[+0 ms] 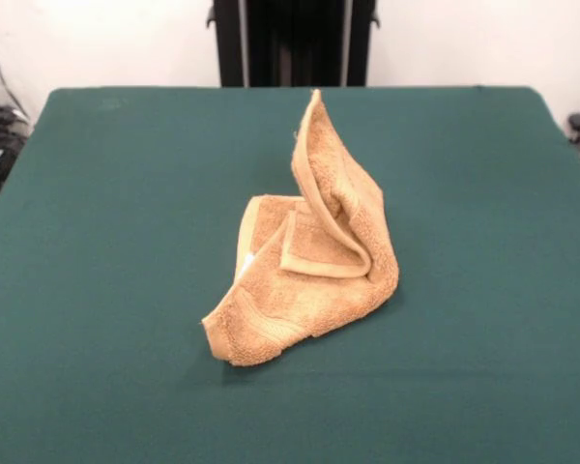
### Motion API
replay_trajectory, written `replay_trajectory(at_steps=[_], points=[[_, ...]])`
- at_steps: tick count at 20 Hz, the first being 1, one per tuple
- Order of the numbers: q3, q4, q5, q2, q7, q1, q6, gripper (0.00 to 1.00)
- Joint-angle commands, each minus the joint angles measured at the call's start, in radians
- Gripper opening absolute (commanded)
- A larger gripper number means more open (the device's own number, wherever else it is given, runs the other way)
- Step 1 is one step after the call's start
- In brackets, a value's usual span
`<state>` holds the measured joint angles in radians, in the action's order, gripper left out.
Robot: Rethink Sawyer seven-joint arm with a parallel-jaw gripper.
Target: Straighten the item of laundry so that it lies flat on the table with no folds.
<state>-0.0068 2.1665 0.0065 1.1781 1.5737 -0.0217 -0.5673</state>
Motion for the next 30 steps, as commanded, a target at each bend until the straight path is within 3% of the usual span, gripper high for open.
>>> replay_trajectory(at_steps=[1,10,30], points=[[0.018,-0.071,0.026,-0.101,0.246,0.036,0.028,1.00],[-0.015,-0.174,0.031,-0.178,0.299,0.074,0.052,1.00],[-0.047,-0.491,0.052,-0.454,0.270,0.112,0.028,1.00]])
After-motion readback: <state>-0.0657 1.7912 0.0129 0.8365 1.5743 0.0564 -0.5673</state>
